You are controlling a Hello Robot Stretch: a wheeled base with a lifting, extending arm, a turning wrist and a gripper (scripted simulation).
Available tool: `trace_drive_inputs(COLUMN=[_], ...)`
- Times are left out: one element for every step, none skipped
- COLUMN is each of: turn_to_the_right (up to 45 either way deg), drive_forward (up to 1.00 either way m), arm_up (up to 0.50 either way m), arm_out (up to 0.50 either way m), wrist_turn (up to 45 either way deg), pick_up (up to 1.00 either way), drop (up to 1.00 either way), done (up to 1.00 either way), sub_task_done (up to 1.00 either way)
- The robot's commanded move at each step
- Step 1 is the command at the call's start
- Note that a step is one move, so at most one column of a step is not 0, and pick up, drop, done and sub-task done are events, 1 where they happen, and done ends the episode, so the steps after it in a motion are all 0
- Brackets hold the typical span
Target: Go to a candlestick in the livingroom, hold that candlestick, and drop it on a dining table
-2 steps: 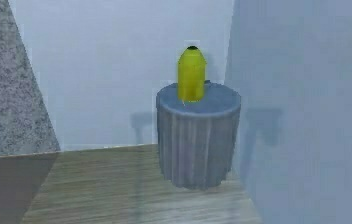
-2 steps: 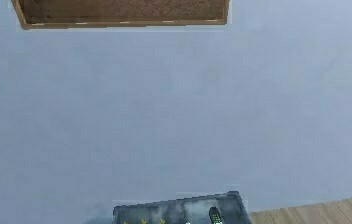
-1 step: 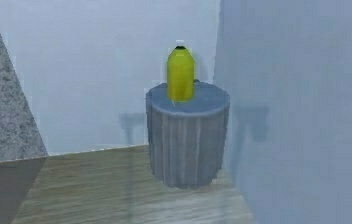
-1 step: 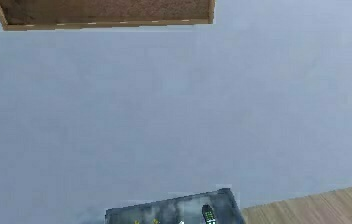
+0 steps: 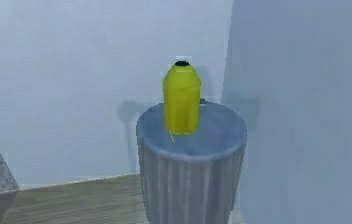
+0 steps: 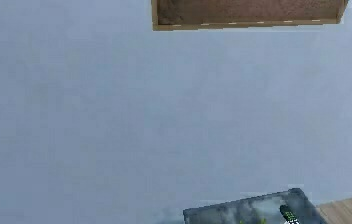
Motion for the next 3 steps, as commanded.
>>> trace_drive_inputs(turn_to_the_right=[24.0,0.0,0.0], drive_forward=[0.0,0.0,0.0], arm_up=[0.0,0.5,0.1], arm_out=[0.0,0.0,0.0], wrist_turn=[0.0,0.0,0.0], pick_up=[0.0,0.0,0.0], drop=[0.0,0.0,0.0], done=[0.0,0.0,0.0], sub_task_done=[0.0,0.0,0.0])
